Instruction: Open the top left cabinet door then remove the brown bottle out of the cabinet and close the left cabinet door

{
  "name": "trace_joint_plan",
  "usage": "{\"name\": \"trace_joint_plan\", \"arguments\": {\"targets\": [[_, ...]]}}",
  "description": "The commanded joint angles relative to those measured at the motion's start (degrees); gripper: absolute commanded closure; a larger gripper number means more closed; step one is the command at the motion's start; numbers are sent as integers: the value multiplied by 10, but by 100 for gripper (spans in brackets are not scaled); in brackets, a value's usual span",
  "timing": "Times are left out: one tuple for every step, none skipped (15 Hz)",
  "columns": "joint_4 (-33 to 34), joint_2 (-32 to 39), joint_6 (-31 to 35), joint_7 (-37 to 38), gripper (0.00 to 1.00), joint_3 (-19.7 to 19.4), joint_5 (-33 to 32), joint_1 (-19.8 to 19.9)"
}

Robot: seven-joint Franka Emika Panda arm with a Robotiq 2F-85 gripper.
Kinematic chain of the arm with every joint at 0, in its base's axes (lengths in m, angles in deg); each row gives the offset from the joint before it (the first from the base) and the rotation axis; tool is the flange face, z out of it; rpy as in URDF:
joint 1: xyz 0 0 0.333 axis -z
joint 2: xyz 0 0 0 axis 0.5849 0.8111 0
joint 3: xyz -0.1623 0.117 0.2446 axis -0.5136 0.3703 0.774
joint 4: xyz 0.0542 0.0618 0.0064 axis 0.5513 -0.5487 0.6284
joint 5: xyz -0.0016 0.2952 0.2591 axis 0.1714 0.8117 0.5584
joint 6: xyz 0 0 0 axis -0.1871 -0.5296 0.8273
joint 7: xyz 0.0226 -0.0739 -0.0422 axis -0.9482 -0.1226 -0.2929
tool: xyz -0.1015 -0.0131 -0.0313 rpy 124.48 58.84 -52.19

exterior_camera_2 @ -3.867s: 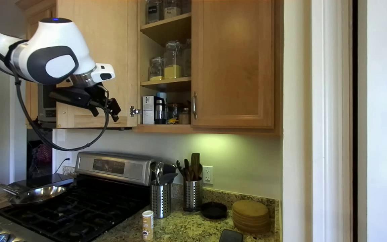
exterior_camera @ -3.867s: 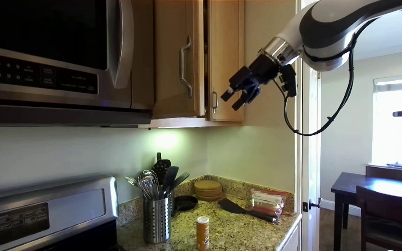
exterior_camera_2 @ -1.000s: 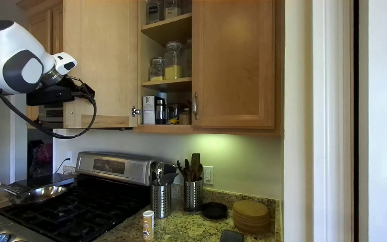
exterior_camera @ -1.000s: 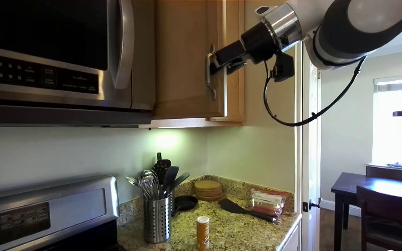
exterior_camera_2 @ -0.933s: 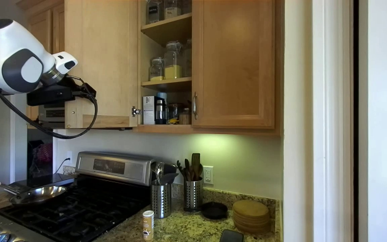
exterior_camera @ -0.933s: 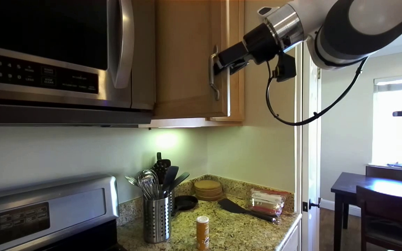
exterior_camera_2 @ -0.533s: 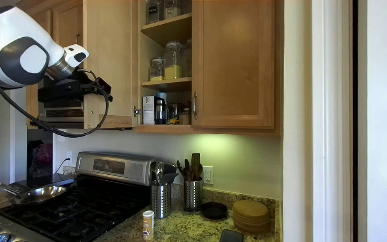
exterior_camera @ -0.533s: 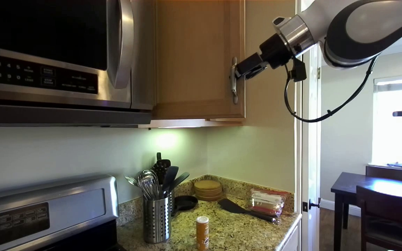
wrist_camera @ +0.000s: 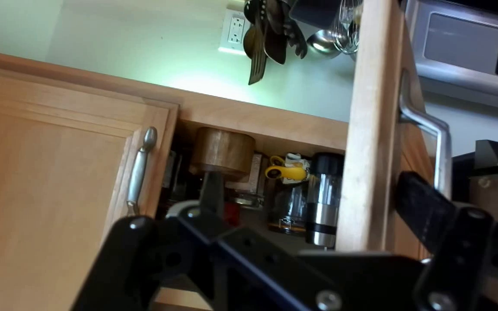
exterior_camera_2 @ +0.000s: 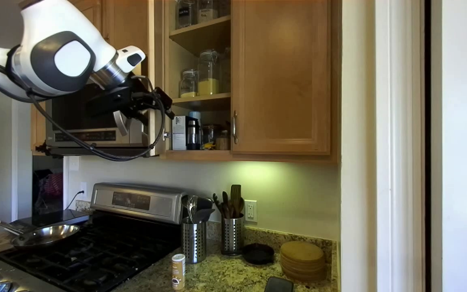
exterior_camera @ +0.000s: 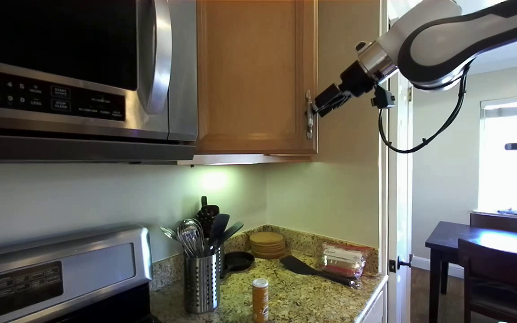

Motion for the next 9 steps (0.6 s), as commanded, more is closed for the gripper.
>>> {"name": "trace_joint_plan", "arguments": {"targets": [[65,47,-46,-16,0,-20,-3,-13],[76,52,-63,-22,0,-17,-12,-5],[86,56,-78,-29,0,-16,-18,0],[95,61,-96,-36,0,-17,-23,3],[103,65,-108,-41,0,-14,-32,8],[110,68,-121,-43,0,-14,-37,10],[114,72,-131,-44,0,-16,-38,9],[117,77,-140,-43,0,-17,-41,12],[120,82,-145,-41,0,-17,-45,17]]}}
